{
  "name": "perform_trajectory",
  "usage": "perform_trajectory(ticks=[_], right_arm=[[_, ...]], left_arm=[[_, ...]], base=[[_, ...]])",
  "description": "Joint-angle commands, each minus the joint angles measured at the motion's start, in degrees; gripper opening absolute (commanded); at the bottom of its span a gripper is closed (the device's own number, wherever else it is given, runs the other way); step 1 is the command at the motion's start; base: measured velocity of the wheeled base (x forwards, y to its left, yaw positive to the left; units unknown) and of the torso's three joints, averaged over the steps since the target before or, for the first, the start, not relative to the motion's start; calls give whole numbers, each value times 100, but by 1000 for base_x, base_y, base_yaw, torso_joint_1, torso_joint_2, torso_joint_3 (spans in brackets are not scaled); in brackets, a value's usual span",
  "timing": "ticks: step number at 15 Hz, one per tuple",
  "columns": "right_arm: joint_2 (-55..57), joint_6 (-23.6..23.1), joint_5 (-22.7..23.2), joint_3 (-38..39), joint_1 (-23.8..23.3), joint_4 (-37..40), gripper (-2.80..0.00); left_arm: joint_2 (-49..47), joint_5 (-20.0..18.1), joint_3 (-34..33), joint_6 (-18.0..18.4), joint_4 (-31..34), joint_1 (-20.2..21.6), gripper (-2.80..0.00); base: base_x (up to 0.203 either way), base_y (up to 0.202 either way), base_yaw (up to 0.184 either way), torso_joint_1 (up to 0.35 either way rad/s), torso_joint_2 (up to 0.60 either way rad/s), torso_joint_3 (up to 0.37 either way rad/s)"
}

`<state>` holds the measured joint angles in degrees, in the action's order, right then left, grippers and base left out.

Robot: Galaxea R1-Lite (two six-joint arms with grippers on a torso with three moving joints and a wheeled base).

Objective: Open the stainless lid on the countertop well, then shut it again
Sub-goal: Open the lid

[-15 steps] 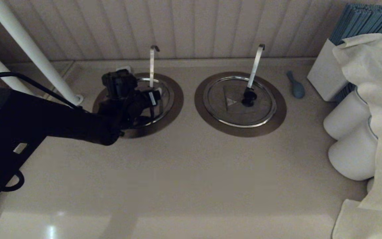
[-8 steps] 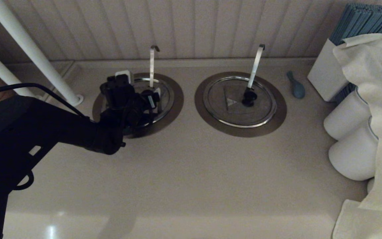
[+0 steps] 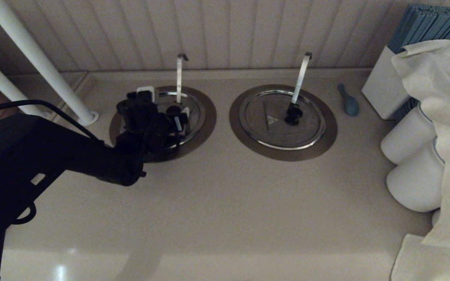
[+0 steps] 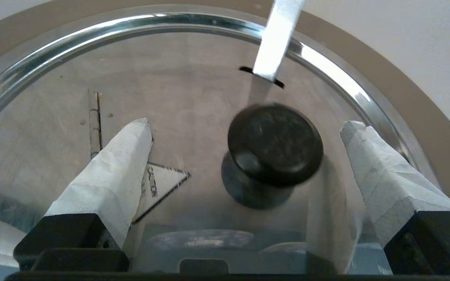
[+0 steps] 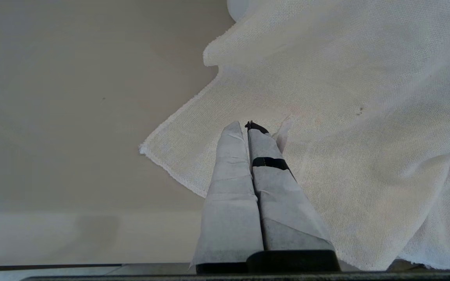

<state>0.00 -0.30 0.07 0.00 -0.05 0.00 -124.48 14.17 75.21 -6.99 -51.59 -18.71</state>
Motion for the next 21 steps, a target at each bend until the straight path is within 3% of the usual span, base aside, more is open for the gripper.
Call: perform_trajectory(ticks=[1,7,13,16,21], right_arm=[[0,-5,1,0,3,0,-280],[0,-5,1,0,3,0,-280],[0,-5,1,0,-1,0,-280],[0,-5,1,0,-4,0,-280],[0,-5,1,0,-4,0,-280]], left_arm=[[-13,-56,-118,64,-178,-1,0],[3,-292,-474,695,-466,-10,0],[3,-283,-437,728,-466,56,0],[-6,-266,-420,1021,-474,164,0],[90,-266,-411,989,-474,254,0]], base=[[0,0,0,0,0,0],[0,0,0,0,0,0],[0,0,0,0,0,0],[0,0,0,0,0,0],[0,0,0,0,0,0]])
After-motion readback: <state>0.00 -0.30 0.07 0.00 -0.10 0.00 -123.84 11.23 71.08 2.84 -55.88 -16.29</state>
